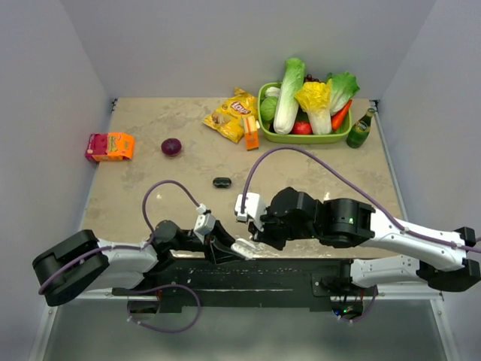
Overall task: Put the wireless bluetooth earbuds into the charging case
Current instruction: Place the earbud in the charging case.
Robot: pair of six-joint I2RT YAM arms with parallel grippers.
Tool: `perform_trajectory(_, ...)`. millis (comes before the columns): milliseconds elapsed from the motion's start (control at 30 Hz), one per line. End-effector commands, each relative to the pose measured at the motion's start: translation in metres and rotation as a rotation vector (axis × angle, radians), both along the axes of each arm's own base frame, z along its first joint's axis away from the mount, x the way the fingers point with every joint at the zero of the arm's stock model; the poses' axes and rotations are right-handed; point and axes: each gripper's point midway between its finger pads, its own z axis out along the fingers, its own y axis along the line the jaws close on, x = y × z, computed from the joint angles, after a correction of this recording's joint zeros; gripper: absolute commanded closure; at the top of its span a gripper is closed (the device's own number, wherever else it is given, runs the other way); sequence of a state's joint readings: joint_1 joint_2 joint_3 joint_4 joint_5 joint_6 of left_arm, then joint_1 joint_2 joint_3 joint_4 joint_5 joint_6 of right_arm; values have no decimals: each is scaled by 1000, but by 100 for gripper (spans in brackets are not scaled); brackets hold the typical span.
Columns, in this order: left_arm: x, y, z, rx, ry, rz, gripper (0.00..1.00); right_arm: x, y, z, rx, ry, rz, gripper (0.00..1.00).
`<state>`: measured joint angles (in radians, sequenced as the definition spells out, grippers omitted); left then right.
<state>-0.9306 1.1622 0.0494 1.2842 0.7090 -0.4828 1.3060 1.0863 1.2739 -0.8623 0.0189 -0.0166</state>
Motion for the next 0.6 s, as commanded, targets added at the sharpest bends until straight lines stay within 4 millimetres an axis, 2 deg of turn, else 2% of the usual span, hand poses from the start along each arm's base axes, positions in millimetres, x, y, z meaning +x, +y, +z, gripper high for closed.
perform_trajectory(0,-5,-6,29,-70,-43,-75,100,-17,12,13,44,-6,94,100)
perform_trajectory(100,-5,-10,33,-71,-41,-97,100,-23,19,11,47,1,119,100)
perform_trajectory(233,-7,-12,37,-77,-41,-122,100,-31,28,-3,24,11,148,100)
perform_trajectory(567,-9,-14,39,-75,-46,-146,100,-23,38,-22,-29,-14,117,100)
